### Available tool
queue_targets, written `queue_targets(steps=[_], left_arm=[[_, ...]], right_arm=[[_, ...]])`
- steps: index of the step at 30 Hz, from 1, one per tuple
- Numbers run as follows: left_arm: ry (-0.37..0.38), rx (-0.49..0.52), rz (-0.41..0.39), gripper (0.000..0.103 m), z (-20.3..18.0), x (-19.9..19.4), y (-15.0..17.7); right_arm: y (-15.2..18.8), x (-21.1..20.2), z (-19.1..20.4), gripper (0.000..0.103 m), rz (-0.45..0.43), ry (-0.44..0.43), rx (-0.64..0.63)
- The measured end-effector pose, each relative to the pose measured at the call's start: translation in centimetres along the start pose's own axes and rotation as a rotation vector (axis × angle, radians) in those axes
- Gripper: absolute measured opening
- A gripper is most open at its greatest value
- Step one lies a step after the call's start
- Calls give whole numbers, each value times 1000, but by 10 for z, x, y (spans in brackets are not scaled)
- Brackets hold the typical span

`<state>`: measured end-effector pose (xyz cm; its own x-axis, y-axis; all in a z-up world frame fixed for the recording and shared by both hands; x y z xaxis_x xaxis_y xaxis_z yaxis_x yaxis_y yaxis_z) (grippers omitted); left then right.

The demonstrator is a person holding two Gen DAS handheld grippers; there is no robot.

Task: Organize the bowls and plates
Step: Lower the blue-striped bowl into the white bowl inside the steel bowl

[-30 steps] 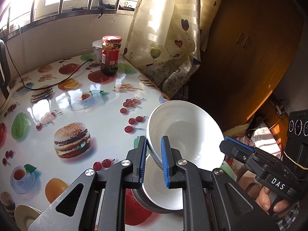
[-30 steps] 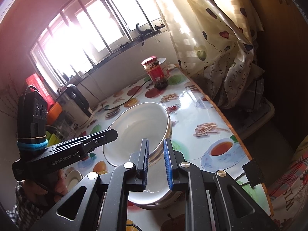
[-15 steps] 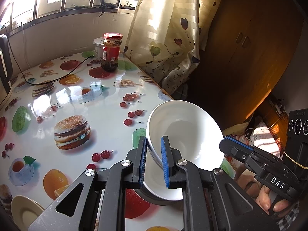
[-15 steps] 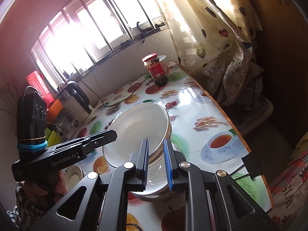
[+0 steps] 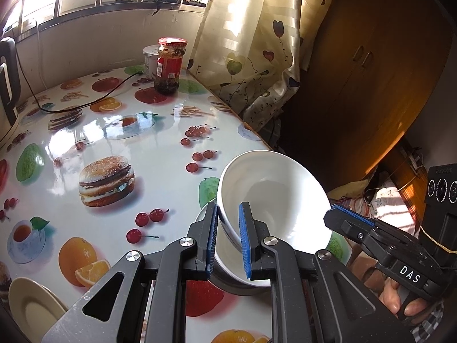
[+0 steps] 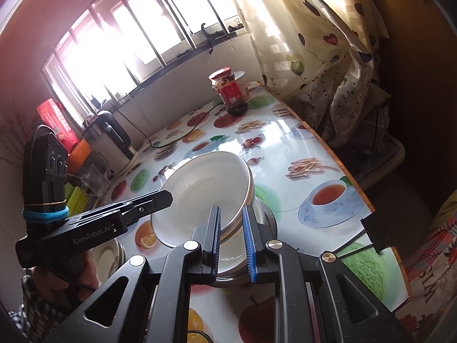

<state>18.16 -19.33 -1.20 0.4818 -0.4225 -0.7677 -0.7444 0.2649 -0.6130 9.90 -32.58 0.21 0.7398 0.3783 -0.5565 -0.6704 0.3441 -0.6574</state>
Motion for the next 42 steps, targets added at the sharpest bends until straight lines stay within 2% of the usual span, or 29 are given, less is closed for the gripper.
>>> queue_targets(steps=[42], left_arm=[[-4,-7,56,14,3,18,17]], right_arm=[[18,12,-11,17,35,16,28]])
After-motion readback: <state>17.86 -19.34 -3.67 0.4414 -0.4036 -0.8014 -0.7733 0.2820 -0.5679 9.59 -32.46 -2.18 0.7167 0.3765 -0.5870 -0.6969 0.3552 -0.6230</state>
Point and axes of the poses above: each gripper's, at about its wrist camera, not at the fingertips, and x roughly the way its jaws point, z to its left, y to its underside, the point moved 6 cm from there along x, roughly the way its jaws point, and after that the axes turned 9 degrees about -y, right-handed, at the moved point
